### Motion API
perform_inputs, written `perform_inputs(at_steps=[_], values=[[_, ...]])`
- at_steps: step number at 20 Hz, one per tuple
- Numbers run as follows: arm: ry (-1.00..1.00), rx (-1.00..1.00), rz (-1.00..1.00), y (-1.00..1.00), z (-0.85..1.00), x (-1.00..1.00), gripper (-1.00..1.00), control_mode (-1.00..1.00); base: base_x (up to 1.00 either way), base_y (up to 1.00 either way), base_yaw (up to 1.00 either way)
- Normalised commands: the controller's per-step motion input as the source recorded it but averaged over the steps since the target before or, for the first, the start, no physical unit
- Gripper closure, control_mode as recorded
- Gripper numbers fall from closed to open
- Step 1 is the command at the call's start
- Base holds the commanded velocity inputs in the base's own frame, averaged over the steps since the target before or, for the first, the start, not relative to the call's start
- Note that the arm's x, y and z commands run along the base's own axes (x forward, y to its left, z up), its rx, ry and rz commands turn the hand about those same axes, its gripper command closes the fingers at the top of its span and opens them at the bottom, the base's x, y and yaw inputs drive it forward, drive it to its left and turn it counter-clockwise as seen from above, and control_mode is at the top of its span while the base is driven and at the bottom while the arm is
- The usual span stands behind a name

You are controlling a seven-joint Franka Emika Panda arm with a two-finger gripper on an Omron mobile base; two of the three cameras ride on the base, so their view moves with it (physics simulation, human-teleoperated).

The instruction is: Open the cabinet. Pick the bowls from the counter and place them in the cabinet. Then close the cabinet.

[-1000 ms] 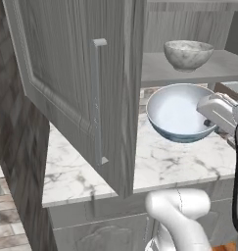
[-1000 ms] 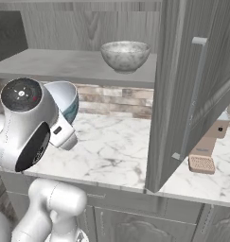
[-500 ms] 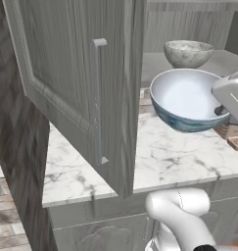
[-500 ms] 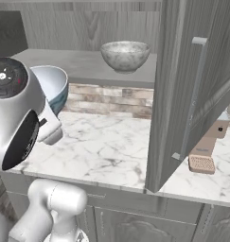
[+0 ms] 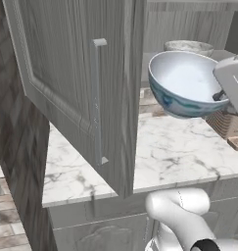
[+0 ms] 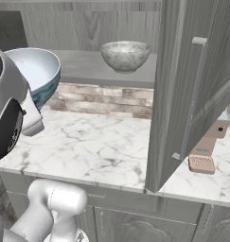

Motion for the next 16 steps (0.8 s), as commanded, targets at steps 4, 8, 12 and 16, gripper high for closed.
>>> perform_inputs(at_steps=[4, 8, 12, 16], values=[[-0.24, 0.04, -0.22, 0.26, 0.0, 0.0, 1.0, -1.0, 0.0, 0.0, 0.0], [-0.29, 0.03, -0.22, 0.18, 0.0, 0.0, 1.0, -1.0, 0.0, 0.0, 0.0], [-0.31, 0.02, -0.19, 0.04, 0.03, 0.03, 1.0, -1.0, 0.0, 0.0, 0.0], [-0.28, 0.0, -0.1, 0.0, 0.09, 0.12, 1.0, -1.0, 0.0, 0.0, 0.0]])
